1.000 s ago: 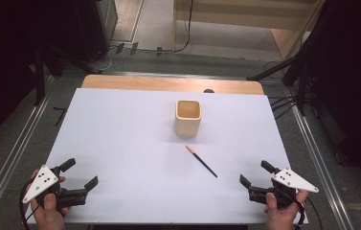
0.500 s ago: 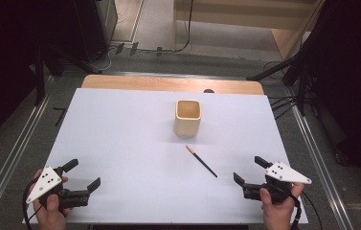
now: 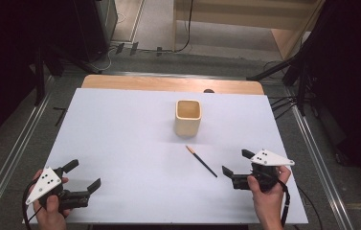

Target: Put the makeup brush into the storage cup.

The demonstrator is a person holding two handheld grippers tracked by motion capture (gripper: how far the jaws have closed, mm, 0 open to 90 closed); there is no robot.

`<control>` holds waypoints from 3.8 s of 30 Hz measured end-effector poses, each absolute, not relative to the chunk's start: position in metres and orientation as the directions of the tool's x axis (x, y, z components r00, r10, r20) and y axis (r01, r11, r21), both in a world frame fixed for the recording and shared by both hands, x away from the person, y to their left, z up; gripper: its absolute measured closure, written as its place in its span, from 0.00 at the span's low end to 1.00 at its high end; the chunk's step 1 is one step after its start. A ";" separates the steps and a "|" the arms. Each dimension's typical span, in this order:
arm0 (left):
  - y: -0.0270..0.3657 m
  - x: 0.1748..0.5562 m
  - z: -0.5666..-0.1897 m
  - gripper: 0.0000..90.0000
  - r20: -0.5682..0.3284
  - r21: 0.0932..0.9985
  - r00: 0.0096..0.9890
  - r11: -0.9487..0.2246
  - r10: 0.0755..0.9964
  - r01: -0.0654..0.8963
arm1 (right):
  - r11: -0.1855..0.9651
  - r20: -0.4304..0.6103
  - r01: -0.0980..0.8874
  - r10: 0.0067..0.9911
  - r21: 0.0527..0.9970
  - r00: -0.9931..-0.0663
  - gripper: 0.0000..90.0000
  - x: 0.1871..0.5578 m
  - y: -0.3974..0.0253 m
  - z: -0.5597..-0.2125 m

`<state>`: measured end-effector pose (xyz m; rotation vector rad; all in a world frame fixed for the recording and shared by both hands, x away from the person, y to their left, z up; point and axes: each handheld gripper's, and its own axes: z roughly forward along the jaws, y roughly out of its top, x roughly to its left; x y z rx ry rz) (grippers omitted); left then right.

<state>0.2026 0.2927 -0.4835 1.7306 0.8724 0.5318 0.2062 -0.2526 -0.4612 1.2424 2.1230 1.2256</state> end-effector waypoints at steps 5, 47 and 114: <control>0.294 0.203 -0.484 0.00 -0.069 0.943 0.630 -0.157 0.773 0.295 | 0.244 0.085 0.504 0.835 0.828 -0.543 0.13 0.214 -0.244 -0.459; 0.294 0.202 -0.484 0.00 -0.072 0.944 0.635 -0.152 0.769 0.292 | 0.455 0.109 0.693 0.789 0.559 -0.605 0.70 0.285 -0.187 -0.457; 0.296 0.202 -0.485 0.00 -0.080 0.942 0.628 -0.148 0.774 0.302 | 0.667 0.003 0.703 0.725 0.247 -0.689 0.94 0.320 -0.134 -0.480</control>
